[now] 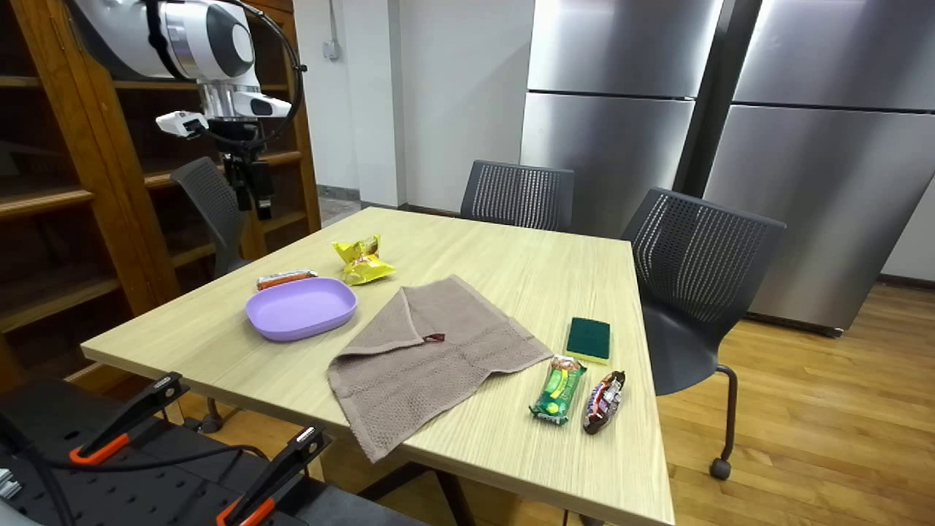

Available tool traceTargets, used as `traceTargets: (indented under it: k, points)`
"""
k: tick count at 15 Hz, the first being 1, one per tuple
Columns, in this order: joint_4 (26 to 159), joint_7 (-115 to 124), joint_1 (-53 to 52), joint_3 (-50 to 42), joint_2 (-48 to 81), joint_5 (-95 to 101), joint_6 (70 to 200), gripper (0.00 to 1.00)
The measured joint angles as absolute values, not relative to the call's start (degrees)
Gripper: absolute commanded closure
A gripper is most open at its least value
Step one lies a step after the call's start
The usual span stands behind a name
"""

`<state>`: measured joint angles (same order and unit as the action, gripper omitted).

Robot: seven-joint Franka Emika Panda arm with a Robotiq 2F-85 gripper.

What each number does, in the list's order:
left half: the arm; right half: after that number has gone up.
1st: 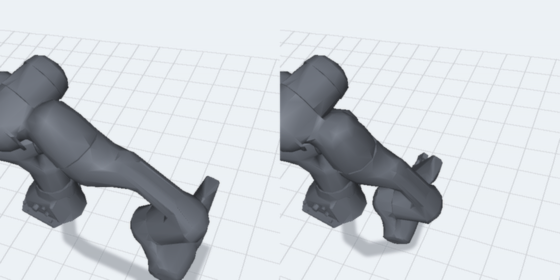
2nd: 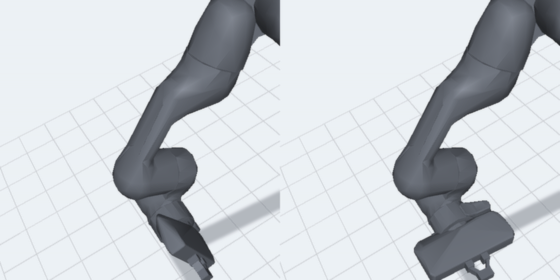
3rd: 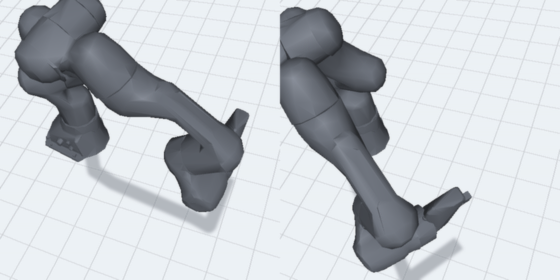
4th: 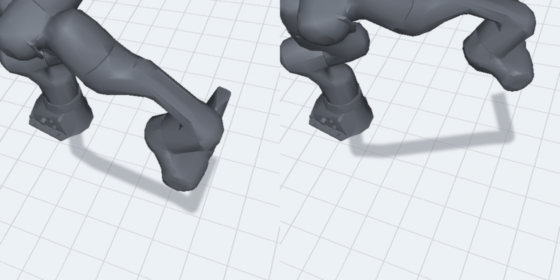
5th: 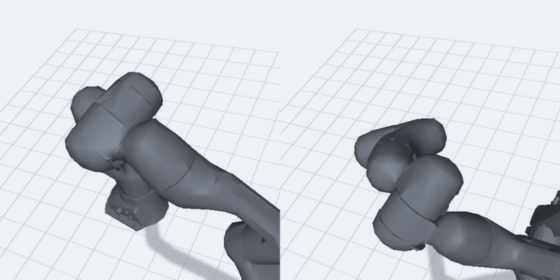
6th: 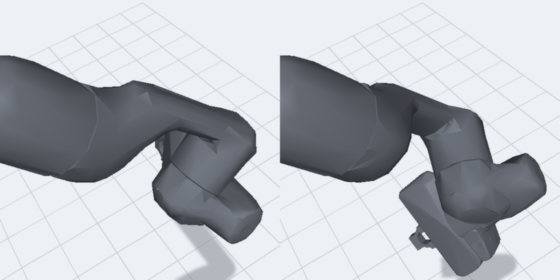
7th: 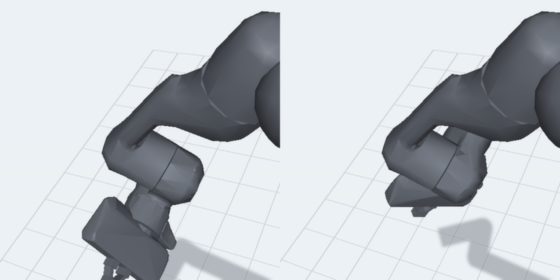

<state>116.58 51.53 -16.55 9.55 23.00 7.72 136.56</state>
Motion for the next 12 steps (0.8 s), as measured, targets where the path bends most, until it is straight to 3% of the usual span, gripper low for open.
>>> traceTargets:
  k: [12]
  points:
    - [114.59,50.48,-17.86,6.09,28.38,7.75,144.25,0.00]
